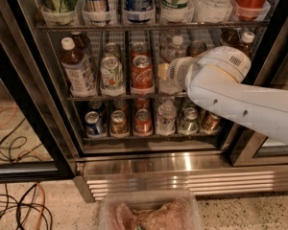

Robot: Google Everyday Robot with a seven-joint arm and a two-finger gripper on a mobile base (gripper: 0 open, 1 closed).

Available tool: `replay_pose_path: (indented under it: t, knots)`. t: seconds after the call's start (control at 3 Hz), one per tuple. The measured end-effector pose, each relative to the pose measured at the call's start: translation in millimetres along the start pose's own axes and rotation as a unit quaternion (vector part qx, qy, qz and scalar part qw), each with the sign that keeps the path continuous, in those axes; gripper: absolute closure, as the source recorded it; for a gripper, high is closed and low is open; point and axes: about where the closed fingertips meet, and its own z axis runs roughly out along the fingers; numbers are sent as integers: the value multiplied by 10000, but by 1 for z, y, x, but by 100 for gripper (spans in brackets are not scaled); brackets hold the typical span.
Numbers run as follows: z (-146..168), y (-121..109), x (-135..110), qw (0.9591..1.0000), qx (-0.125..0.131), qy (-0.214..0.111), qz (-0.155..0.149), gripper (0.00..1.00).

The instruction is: Pick water bottle from middle shelf of fridge

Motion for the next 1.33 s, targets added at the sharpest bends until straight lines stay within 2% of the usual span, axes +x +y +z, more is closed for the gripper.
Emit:
replay_pose_path:
  t: [1.33]
  knots:
    - [-4, 1, -2, 9999, -45, -45, 87, 100]
